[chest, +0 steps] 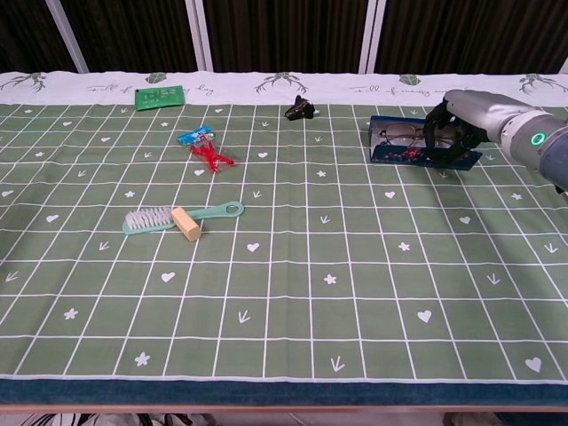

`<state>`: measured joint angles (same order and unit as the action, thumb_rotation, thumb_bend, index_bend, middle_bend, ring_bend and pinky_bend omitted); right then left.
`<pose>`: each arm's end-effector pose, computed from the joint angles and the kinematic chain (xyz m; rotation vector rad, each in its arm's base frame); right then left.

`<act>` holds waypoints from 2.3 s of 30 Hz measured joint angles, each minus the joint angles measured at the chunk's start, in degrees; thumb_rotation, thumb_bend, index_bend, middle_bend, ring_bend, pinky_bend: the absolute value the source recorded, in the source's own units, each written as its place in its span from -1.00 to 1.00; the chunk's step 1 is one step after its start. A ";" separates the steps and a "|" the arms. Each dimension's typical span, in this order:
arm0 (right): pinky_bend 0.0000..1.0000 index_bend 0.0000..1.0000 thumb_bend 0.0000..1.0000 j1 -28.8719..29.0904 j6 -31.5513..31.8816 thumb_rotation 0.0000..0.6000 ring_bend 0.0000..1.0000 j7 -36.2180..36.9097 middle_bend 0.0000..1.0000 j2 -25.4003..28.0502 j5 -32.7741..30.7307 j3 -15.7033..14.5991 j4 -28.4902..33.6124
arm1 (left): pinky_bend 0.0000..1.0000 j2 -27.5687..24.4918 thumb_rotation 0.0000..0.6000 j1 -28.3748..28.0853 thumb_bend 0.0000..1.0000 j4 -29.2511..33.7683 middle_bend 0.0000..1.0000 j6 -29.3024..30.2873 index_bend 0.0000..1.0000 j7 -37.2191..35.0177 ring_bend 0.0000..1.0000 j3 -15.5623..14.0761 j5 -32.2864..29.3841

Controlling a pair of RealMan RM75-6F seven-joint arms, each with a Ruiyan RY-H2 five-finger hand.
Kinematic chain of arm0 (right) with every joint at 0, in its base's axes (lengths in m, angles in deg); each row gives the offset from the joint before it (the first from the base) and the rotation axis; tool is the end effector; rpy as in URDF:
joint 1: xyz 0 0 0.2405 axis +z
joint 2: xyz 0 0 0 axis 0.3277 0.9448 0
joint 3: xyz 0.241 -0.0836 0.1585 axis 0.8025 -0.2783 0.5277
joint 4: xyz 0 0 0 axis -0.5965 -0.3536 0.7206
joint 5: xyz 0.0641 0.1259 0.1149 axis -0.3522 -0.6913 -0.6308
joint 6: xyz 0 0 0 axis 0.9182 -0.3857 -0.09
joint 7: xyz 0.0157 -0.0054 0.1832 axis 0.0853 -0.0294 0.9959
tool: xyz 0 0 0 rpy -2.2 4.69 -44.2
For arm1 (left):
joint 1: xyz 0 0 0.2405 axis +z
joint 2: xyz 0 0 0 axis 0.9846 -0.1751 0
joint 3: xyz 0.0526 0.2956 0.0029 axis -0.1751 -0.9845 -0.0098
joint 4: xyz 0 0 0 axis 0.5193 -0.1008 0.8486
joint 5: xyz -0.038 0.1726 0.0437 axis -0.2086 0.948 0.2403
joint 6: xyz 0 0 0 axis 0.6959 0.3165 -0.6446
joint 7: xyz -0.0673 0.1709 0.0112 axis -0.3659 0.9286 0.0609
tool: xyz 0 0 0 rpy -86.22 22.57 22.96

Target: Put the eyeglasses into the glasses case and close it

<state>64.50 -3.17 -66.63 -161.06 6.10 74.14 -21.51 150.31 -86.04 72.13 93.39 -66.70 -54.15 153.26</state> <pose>-0.2419 -0.4846 -0.0135 1.5835 -1.0184 0.8898 -0.3524 0.2290 0.2127 -1.3192 -0.9869 -0.7552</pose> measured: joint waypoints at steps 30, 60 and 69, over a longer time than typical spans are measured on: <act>-0.58 0.32 0.08 -7.48 6.19 1.00 -0.50 -17.09 -0.43 17.84 -4.06 -4.31 37.00 | -1.00 0.05 1.00 -0.04 -0.36 0.21 -1.00 -0.02 -0.88 -0.02 -1.00 -0.21 0.42; -0.58 0.40 0.08 1.84 -1.03 1.00 -0.54 -27.13 -0.51 19.69 -21.54 -1.06 37.66 | -1.00 -0.01 1.00 0.02 -0.36 0.18 -1.00 0.09 -0.88 -0.01 -1.00 -0.17 0.27; -0.58 0.40 0.08 4.33 -3.12 1.00 -0.56 -28.04 -0.53 18.93 -26.17 -1.11 34.23 | -1.00 -0.01 1.00 0.04 -0.36 0.15 -1.00 0.09 -0.88 0.12 -1.00 -0.18 0.18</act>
<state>68.83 -6.29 -94.67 -142.13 -20.08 73.03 12.72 150.30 -86.00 72.28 93.48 -66.58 -54.33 153.45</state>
